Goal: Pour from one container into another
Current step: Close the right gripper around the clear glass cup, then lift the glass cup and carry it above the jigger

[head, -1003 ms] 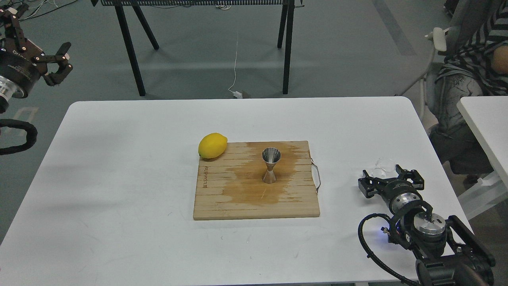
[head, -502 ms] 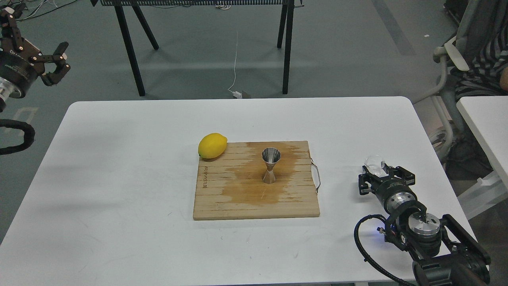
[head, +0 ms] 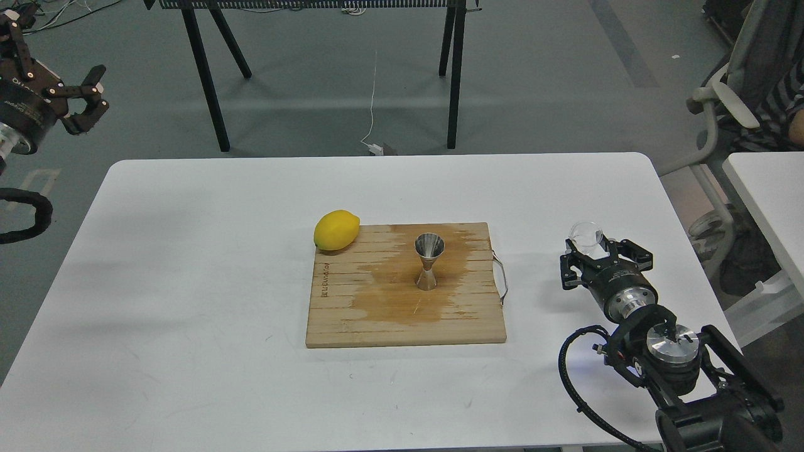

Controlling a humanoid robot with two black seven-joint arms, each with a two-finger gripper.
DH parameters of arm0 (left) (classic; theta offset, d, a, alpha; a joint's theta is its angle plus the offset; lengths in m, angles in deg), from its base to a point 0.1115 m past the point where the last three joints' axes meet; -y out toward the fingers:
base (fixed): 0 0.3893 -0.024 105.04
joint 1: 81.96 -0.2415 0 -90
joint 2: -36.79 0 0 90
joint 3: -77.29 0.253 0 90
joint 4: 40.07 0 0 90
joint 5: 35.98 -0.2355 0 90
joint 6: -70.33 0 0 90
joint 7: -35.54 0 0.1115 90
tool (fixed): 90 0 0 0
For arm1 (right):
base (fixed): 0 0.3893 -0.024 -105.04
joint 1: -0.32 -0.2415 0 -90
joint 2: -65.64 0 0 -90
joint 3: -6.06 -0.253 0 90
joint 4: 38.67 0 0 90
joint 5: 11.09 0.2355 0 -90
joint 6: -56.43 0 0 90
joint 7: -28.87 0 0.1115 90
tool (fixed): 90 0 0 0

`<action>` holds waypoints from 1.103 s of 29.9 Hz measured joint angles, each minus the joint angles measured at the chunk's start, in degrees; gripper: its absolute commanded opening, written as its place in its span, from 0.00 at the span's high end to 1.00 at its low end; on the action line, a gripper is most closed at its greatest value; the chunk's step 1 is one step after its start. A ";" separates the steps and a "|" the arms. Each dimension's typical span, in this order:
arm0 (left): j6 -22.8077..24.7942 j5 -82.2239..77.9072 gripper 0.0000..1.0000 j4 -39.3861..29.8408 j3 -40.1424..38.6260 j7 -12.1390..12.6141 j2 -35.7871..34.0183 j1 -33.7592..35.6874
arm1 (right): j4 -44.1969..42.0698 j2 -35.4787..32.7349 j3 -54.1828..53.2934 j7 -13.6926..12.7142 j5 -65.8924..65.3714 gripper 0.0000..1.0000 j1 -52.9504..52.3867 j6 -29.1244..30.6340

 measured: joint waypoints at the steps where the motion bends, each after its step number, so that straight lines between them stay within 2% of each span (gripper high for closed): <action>1: 0.00 0.00 0.00 0.00 0.00 0.00 0.00 0.00 | 1.11 -0.23 0.04 0.00 -0.41 0.87 0.02 -0.49; 9: 0.00 0.00 0.00 0.00 -0.05 -0.09 0.06 -0.08 | 7.61 -0.64 3.77 -0.11 -3.19 0.86 -2.48 -4.20; 24: 0.00 0.07 0.00 0.00 -0.04 -0.09 -0.29 -0.08 | 6.63 2.96 12.63 -0.03 -4.00 0.86 -10.98 -6.12; 33: 0.00 0.44 0.00 0.00 -0.07 -0.09 -0.47 -0.08 | 7.86 0.44 19.64 -0.10 -5.29 0.86 -13.14 -7.02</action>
